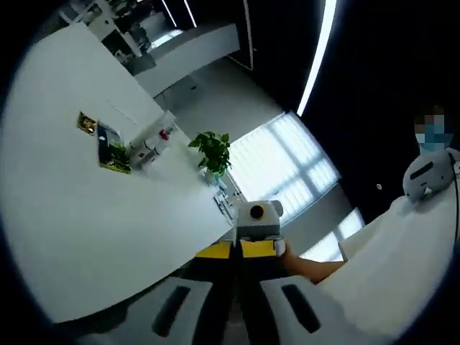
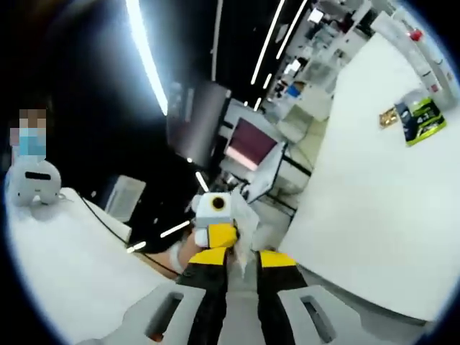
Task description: Arrange the skincare products in the storage area until every visible bottle or jar stands upright without overlapping.
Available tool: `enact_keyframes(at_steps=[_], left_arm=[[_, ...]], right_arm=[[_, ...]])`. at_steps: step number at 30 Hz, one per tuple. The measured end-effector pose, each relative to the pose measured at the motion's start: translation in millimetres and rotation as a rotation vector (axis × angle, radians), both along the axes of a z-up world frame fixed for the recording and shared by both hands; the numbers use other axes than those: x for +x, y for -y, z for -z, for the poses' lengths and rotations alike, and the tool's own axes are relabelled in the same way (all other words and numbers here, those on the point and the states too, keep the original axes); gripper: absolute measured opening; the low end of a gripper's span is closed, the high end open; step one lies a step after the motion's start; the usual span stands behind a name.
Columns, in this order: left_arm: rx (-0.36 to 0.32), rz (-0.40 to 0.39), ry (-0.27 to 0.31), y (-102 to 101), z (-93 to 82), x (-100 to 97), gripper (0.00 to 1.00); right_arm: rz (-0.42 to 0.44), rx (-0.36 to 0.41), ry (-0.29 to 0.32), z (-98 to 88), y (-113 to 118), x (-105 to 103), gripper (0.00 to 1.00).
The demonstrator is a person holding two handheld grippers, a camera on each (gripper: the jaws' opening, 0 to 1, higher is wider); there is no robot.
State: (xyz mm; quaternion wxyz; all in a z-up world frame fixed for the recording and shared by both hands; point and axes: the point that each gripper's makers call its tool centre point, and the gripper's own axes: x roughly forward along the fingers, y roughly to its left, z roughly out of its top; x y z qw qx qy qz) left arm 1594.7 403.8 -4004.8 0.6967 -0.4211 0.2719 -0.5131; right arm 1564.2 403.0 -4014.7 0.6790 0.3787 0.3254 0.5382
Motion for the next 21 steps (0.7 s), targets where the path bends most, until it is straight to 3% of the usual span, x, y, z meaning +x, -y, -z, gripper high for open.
enact_keyframes(at_steps=[3, 6, 9, 21], left_arm=[[-0.037, -0.030, -0.061, 3.9, 3.6, 5.5, 0.00], [-0.059, -0.020, -0.085, 9.6, 2.7, 6.8, 0.00], [-0.017, -0.012, -0.108, 9.7, 9.9, 11.4, 0.00], [0.034, -0.008, -0.063, 2.7, 12.8, 15.4, 0.02]], right_arm=[[0.047, 0.013, 0.012, -3.2, 6.6, 7.4, 0.00], [0.052, 0.034, -0.001, -6.5, 11.4, 7.9, 0.00], [0.066, 0.008, -0.039, 1.0, 10.1, 11.1, 0.00], [0.010, 0.027, -0.083, -0.2, 4.8, 3.1, 0.00]])
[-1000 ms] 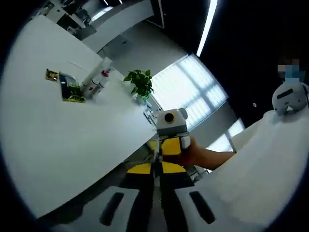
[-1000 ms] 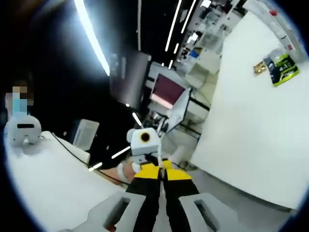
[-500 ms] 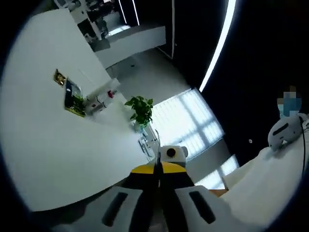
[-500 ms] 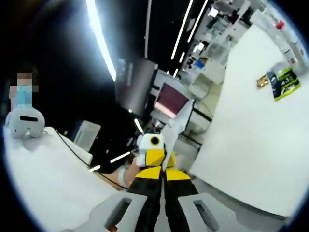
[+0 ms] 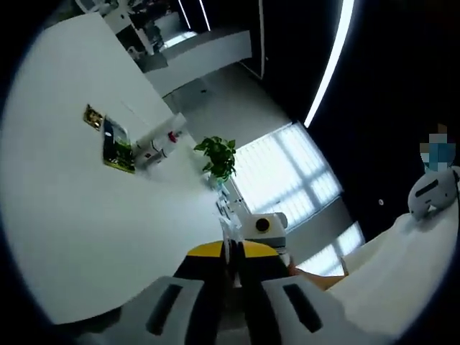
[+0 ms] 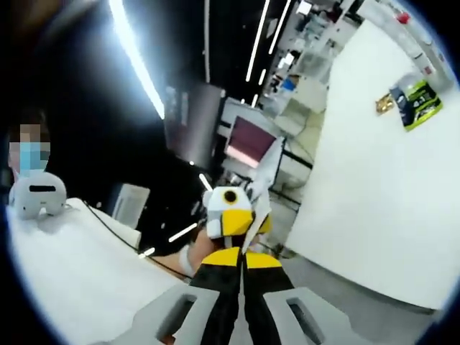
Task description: Arrange the skincare products in the storage area until every visible bottle or jar stands upright without overlapping.
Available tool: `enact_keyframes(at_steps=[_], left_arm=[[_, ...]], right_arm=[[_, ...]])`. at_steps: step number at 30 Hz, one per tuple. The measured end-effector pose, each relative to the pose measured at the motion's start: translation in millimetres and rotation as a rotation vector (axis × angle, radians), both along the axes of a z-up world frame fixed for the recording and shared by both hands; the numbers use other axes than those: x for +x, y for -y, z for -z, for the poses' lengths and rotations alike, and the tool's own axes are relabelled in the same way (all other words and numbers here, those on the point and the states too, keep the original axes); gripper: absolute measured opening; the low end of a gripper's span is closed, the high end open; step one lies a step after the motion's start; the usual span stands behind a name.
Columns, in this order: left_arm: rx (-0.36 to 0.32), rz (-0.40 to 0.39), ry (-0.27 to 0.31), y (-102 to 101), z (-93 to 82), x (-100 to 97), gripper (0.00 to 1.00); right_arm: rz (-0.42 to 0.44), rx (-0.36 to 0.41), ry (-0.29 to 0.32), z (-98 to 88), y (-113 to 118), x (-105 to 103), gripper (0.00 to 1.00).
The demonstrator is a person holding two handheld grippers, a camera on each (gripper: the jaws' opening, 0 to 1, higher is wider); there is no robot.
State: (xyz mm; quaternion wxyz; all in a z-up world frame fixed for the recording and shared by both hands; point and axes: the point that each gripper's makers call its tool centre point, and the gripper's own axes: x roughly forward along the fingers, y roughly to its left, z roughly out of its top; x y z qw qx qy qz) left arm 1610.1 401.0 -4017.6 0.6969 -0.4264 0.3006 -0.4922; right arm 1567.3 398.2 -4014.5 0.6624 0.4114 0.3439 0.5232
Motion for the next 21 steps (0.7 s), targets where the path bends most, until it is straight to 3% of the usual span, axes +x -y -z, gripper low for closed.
enact_keyframes(at_steps=[5, 8, 11, 14, 17, 21], left_arm=[[0.009, -0.077, 0.008, -7.5, 2.1, 11.9, 0.00], [-0.013, -0.079, 0.014, -14.1, -3.6, 15.7, 0.00], [0.014, -0.062, 0.029, -12.8, -5.2, 13.9, 0.00], [-0.035, -0.052, 0.008, -10.5, -11.4, 11.7, 0.00], [-0.026, -0.032, 0.008, -3.6, -7.1, 5.6, 0.01], [0.020, -0.035, 0.052, -0.9, -2.1, 2.2, 0.00]], right_arm=[[-0.022, -0.007, 0.004, 0.5, 0.5, -4.8, 0.00], [-0.004, -0.026, 0.008, 2.6, -0.7, -3.9, 0.00], [-0.013, -0.003, -0.002, 0.4, -2.2, -5.2, 0.00], [-0.017, 0.007, 0.000, -1.1, -2.0, -5.6, 0.00], [-0.031, 0.018, -0.005, -2.3, -3.2, -7.6, 0.00], [-0.054, 0.015, -0.003, -1.9, -5.2, -11.6, 0.00]])
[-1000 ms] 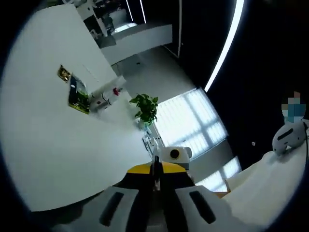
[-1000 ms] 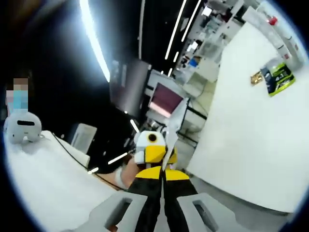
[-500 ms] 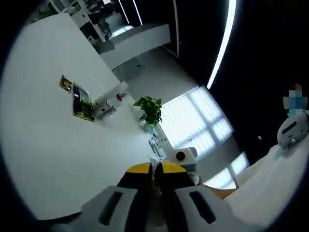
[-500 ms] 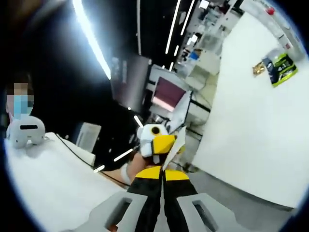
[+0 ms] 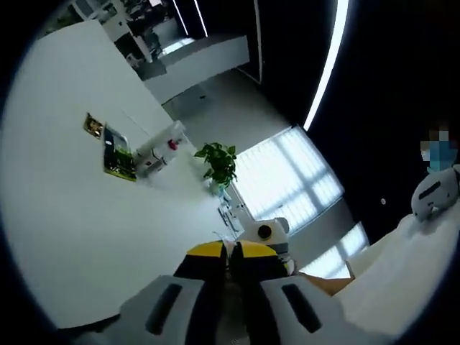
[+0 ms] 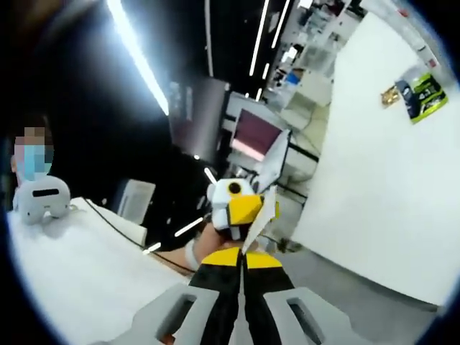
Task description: Arrange the skincare products in the storage area until every visible bottle or jar stands upright without overlapping.
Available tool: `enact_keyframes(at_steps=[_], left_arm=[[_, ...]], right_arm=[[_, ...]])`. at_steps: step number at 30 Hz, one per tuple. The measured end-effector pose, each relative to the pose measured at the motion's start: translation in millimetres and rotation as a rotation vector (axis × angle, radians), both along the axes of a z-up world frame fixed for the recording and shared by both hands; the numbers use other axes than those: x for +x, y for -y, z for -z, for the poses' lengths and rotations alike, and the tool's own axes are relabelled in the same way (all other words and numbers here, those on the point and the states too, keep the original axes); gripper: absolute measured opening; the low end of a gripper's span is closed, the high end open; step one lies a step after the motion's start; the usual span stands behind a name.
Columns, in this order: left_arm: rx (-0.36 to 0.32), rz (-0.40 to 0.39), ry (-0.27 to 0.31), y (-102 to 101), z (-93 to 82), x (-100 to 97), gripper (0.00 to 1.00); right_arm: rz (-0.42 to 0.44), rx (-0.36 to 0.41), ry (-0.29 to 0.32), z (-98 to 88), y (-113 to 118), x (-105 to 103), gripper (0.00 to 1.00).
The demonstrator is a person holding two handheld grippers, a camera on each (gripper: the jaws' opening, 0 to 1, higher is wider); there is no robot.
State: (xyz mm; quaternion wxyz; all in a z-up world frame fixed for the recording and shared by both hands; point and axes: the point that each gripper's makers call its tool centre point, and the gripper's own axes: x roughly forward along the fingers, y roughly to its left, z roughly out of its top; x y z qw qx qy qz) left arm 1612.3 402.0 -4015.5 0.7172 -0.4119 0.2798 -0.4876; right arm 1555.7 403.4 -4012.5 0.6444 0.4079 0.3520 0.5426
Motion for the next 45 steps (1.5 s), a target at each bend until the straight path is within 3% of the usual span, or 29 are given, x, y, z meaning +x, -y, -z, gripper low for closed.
enact_keyframes(at_steps=[5, 8, 10, 14, 19, 21, 25, 28, 31, 39, 45], left_arm=[[0.045, -0.011, 0.038, -3.8, 4.9, 1.6, 0.00], [0.024, -0.022, 0.032, -8.4, -0.3, 3.8, 0.00], [-0.003, -0.034, 0.016, -9.5, -3.9, 5.9, 0.00], [0.011, -0.034, 0.029, -4.8, -2.4, 1.8, 0.00], [0.007, -0.026, 0.020, 3.1, 0.3, -5.8, 0.00], [0.021, -0.025, 0.017, 7.1, 3.2, -9.5, 0.00], [0.082, -0.053, 0.031, 5.8, 10.4, -12.1, 0.00], [0.169, -0.063, 0.038, 0.1, 18.3, -15.0, 0.00], [0.207, -0.076, 0.089, -1.1, 11.7, -20.0, 0.00], [0.222, -0.100, 0.087, -14.1, 10.5, -33.0, 0.04], [0.138, -0.161, 0.084, -31.8, -7.8, -32.6, 0.01]], right_arm=[[0.000, -0.013, 0.004, 2.8, -0.8, 1.8, 0.00], [0.001, -0.020, 0.003, 5.4, -0.2, 3.2, 0.00], [0.062, -0.024, 0.054, 3.8, 5.1, 13.6, 0.03], [0.070, -0.025, 0.046, 4.1, 4.8, 14.8, 0.14], [0.089, -0.050, 0.050, 8.1, 5.7, 18.2, 0.12], [0.108, -0.084, 0.050, 14.0, 9.0, 21.5, 0.05], [0.122, -0.111, 0.045, 18.4, 10.1, 24.3, 0.03], [0.099, -0.137, 0.021, 25.0, 5.4, 21.4, 0.02], [0.081, -0.141, 0.030, 22.3, 3.6, 17.1, 0.00], [0.016, -0.108, -0.008, 13.6, -4.8, 12.1, 0.00], [-0.037, -0.060, -0.034, -4.9, -24.8, 12.8, 0.00]])
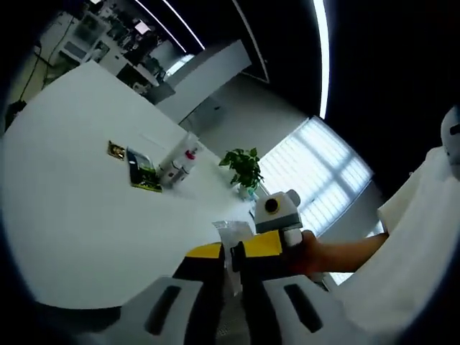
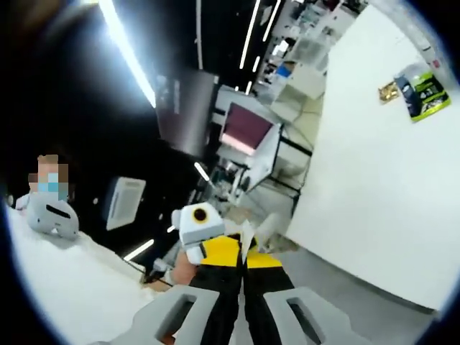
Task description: Arrange the skincare products in the storage area until every visible bottle or jar stands upright without overlapping.
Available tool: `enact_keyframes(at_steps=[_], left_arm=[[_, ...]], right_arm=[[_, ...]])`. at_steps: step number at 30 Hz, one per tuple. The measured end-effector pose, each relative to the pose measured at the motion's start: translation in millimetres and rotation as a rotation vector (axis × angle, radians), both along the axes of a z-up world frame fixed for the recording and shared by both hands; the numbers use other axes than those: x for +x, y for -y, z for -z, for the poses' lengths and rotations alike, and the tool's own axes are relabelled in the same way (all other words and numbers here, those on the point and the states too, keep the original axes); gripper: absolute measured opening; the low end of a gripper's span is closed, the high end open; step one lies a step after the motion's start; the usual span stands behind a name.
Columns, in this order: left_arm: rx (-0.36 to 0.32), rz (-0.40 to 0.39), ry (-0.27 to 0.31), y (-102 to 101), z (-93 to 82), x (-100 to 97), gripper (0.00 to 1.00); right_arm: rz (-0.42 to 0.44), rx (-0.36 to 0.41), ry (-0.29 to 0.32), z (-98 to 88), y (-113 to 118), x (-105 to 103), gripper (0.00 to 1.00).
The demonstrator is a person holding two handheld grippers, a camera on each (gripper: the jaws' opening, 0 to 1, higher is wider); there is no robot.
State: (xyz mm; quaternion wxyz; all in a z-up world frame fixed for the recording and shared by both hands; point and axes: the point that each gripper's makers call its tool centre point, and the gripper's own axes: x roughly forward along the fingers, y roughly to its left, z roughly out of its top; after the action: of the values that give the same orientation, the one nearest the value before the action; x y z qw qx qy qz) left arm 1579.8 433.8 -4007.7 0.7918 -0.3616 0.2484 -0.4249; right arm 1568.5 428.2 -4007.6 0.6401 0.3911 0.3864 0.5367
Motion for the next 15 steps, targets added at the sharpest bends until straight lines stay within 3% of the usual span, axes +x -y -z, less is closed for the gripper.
enact_keyframes(at_steps=[6, 12, 15], left_arm=[[-0.072, -0.070, -0.018, -25.2, -9.7, -1.0, 0.00], [-0.104, -0.125, -0.045, -50.3, -4.4, -2.5, 0.00], [-0.156, -0.174, -0.070, -64.9, -4.2, 0.2, 0.00]], right_arm=[[-0.057, -0.005, 0.030, -11.2, -23.7, -1.9, 0.00], [-0.085, -0.041, 0.050, -7.1, -46.4, -6.0, 0.04], [-0.097, -0.056, 0.046, -4.2, -54.2, -9.7, 0.05]])
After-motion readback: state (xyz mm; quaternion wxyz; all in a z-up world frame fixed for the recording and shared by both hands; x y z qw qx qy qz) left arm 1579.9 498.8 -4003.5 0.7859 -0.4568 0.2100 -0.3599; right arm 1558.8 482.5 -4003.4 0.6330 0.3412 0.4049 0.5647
